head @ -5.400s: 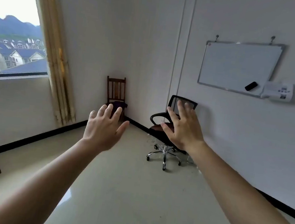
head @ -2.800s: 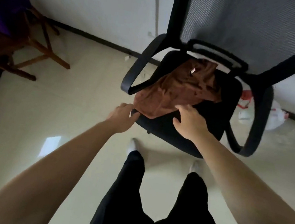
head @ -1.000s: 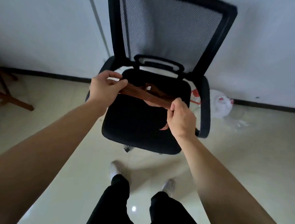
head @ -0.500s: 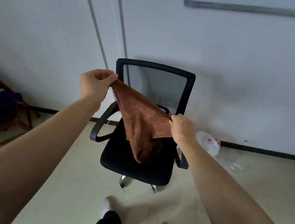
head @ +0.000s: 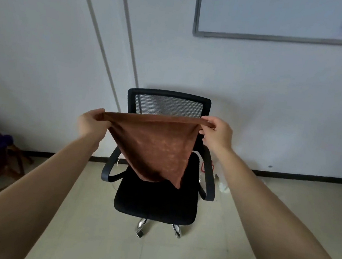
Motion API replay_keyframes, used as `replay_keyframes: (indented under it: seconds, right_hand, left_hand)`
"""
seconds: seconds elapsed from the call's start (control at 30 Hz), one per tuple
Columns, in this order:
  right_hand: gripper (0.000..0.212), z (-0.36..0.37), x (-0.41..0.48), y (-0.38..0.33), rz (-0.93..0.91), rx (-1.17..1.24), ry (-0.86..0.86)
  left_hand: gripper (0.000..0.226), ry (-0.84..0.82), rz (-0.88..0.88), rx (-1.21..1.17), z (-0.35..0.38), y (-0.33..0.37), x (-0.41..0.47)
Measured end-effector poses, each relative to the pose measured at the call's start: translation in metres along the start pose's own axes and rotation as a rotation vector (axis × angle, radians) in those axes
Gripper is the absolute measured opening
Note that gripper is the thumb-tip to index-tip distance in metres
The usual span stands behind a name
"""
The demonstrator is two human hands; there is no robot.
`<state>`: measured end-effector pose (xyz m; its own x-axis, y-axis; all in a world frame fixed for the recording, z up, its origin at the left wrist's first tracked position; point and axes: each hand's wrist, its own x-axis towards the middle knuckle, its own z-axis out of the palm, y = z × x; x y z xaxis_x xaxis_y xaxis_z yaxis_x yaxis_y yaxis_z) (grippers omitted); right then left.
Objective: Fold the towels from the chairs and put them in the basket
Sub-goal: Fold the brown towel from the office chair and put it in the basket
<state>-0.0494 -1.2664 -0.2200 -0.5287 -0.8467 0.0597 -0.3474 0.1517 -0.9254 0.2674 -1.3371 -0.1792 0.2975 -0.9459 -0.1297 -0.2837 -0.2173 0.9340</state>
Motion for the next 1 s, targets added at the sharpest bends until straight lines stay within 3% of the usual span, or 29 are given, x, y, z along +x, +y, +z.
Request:
replay_keyframes:
  seconds: [0.13,0.27,0.4,0.6,1.0]
  right_hand:
    - [0.016,0.0,-0.019,-0.042,-0.007,0.089,0.125]
    - [0.016,0.007,-0.038,-0.072,0.085,0.343,0.244]
    - [0.022,0.004,-0.058,-0.095,0.016,0.385,0.36]
    - [0.024,-0.01,-0.064,-0.125,-0.086,0.315,0.385]
    - [0.018,-0.006,0.019,-0.13,-0.055,0.263,0.293]
  left_hand:
    - [0.019,-0.017,0.021,-0.064,-0.025,0.003,0.004]
    - [0.015,-0.141,0.123,-0.117,-0.049,0.012,0.006]
    - [0.015,-0.337,0.096,-0.261,-0.074,0.025,0.014]
    - [0.006,-0.422,0.154,-0.427,-0.087,0.052,0.026]
    - [0.009,-0.35,0.138,-0.489,-0.03,0.095,0.081]
